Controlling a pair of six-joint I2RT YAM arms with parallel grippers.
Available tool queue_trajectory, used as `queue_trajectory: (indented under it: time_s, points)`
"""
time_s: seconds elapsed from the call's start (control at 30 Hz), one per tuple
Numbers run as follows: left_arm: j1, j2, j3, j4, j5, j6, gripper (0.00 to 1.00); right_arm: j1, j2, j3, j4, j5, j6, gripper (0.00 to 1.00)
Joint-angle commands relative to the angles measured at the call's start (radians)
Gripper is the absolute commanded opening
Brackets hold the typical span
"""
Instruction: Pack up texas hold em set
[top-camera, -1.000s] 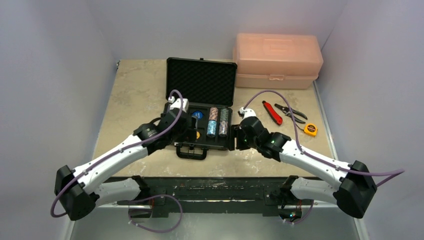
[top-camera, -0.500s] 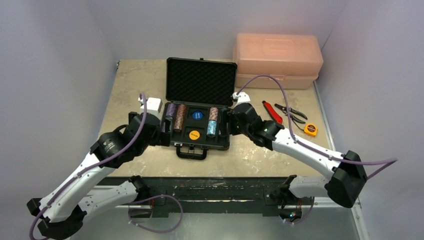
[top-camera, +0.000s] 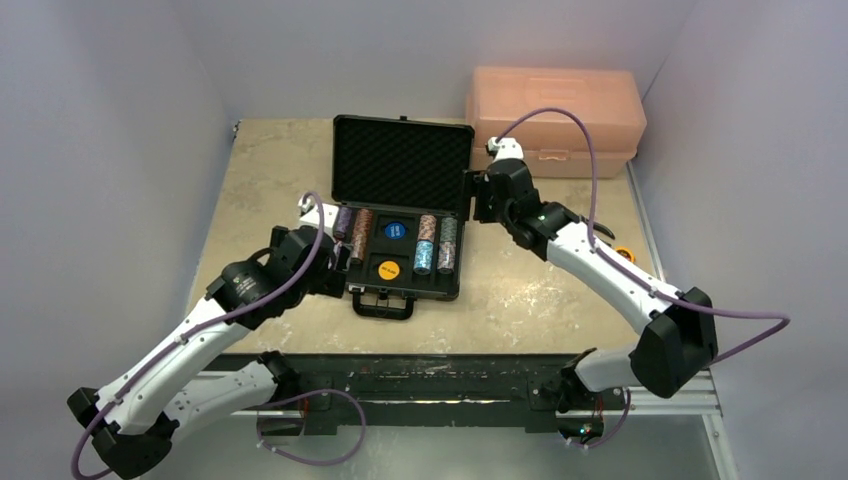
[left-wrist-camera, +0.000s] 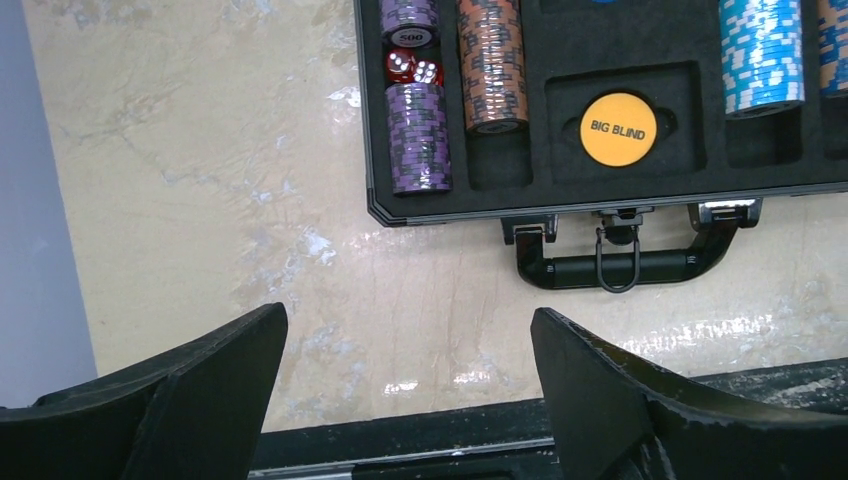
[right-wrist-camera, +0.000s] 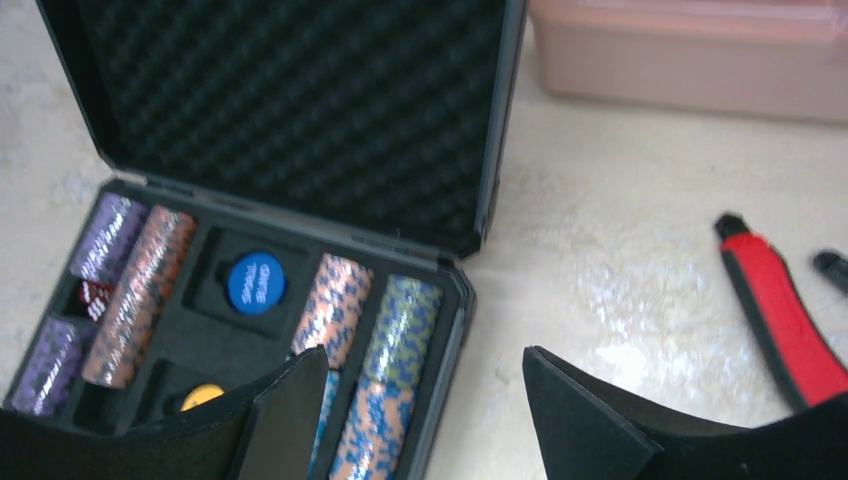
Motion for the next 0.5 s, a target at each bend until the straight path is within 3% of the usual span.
queue_trajectory:
  time_s: [0.0,0.47]
  points:
    - [0.017,-0.015,-0.001,0.048,0.074,0.011,0.92,-0.020,0.041,0.124,0.031,0.031,-0.052,0.76]
    - [0.082,-0.042,-0.015,0.090,0.134,0.047,0.90,-0.086,0.227,0.457,0.005,0.019,-0.026,0.76]
